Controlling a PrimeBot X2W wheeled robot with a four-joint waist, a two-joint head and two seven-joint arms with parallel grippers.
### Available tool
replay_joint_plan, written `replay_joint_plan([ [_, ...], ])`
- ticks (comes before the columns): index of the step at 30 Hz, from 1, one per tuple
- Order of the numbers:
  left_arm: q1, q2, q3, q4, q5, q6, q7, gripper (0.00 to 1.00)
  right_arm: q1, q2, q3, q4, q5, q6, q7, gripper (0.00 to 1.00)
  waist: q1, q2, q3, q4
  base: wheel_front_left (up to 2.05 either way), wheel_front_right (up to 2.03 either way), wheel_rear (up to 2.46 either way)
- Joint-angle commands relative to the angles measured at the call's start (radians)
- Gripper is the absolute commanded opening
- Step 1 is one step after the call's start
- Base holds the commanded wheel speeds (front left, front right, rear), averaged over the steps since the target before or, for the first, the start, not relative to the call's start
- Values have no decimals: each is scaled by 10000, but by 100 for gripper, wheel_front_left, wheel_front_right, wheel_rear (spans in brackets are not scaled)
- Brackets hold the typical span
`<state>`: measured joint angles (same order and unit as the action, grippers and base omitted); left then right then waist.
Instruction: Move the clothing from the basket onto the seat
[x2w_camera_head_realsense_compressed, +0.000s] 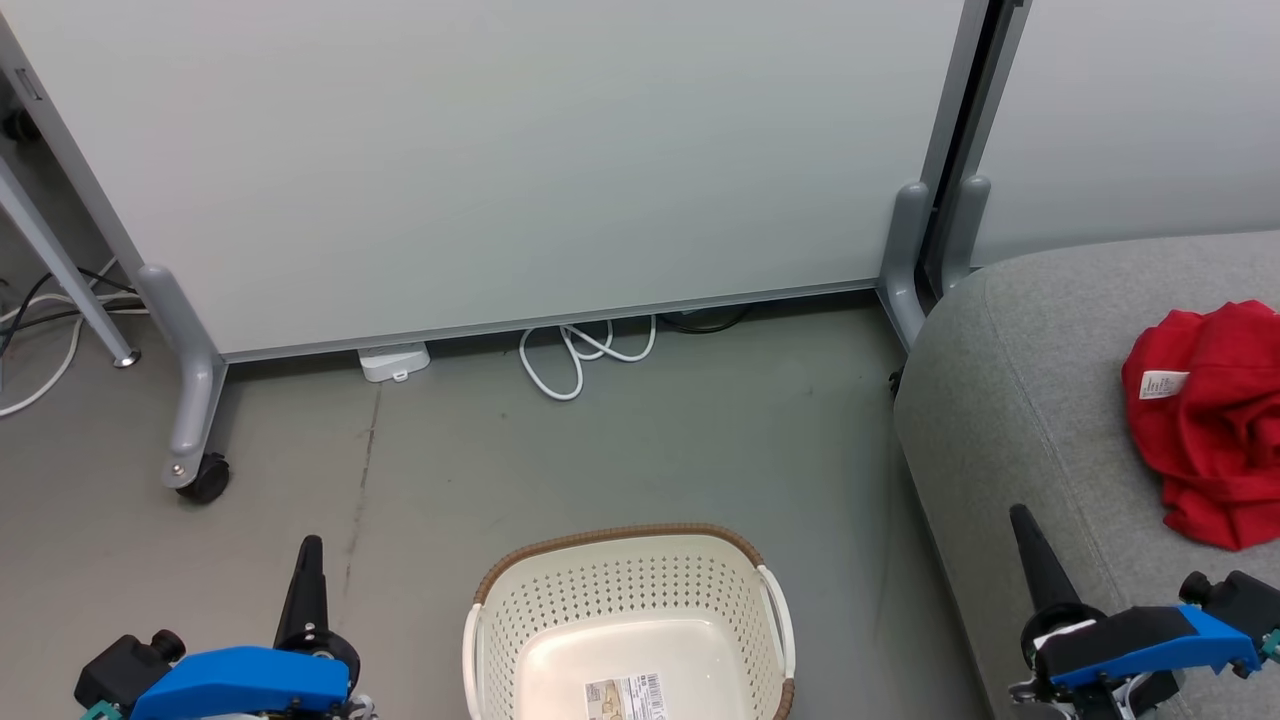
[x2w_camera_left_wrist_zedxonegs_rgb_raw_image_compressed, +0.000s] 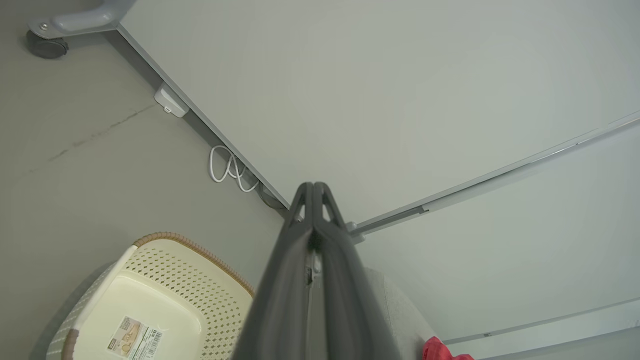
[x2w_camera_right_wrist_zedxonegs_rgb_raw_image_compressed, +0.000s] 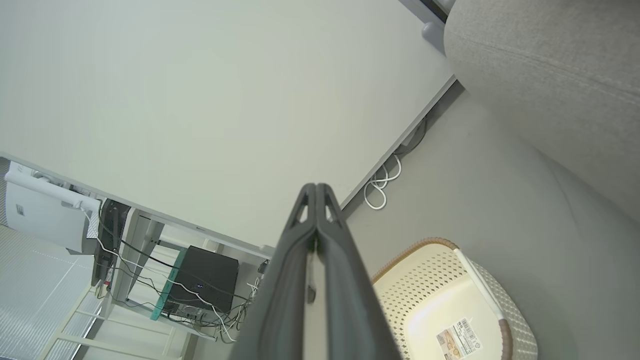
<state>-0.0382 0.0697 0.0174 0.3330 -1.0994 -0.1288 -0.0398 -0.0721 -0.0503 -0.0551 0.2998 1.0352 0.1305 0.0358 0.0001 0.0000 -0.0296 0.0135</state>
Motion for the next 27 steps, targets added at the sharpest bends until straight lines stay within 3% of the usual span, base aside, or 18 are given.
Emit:
replay_joint_plan([
  [1,-279,15,99,-171,-317,-16,96,0,-267,-4,-62,-169,356,3,65,0,0,0,10,-4,0,0,0],
  [27,-513,-79,518,-513,-2506,-23,766,0,-342,-2,-314,-362,2832,3,411,0,-1,0,132,-54,0,0,0],
])
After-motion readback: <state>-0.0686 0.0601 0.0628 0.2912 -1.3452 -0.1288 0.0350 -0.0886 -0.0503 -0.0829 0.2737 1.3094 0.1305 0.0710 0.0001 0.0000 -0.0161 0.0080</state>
